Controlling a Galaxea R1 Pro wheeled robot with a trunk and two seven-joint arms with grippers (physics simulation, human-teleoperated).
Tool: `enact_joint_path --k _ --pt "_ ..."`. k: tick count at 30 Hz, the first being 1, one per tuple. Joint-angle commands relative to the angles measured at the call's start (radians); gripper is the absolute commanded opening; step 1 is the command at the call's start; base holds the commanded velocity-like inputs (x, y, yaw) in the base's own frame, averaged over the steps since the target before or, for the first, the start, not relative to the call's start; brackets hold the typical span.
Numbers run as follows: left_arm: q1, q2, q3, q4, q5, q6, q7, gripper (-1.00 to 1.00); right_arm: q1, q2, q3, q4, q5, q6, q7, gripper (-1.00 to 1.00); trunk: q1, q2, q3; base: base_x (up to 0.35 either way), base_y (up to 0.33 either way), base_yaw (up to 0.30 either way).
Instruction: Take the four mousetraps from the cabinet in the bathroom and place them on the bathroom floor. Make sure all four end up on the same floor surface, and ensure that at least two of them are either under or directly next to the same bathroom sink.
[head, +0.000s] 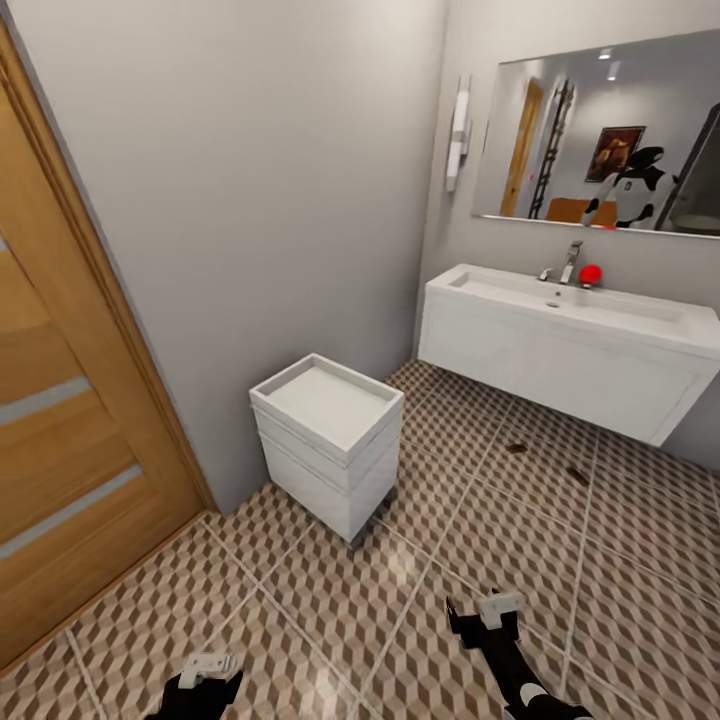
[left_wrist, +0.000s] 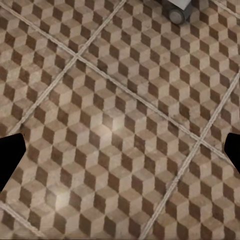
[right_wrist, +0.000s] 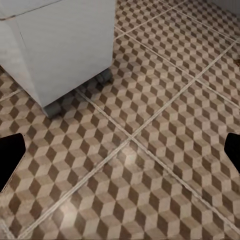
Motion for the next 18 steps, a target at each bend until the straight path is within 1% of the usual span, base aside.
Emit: enact_joint_path --k 1,18 --pt "-0.002 0.0 0.001 0.005 0.004 -0.006 -0.005 1.0 0.0 0.0 0.004 0.001 0.004 -0.002 -0.004 1.0 0.0 -0.001 -0.001 0.0 0.0 0.284" --pt "-0.002 0.0 0.001 0.005 0.004 -0.006 -0.005 1.0 0.0 -0.001 0.004 0.001 0.005 -0.002 -0.005 1.0 0.0 -0.001 -0.001 0.0 0.0 0.285"
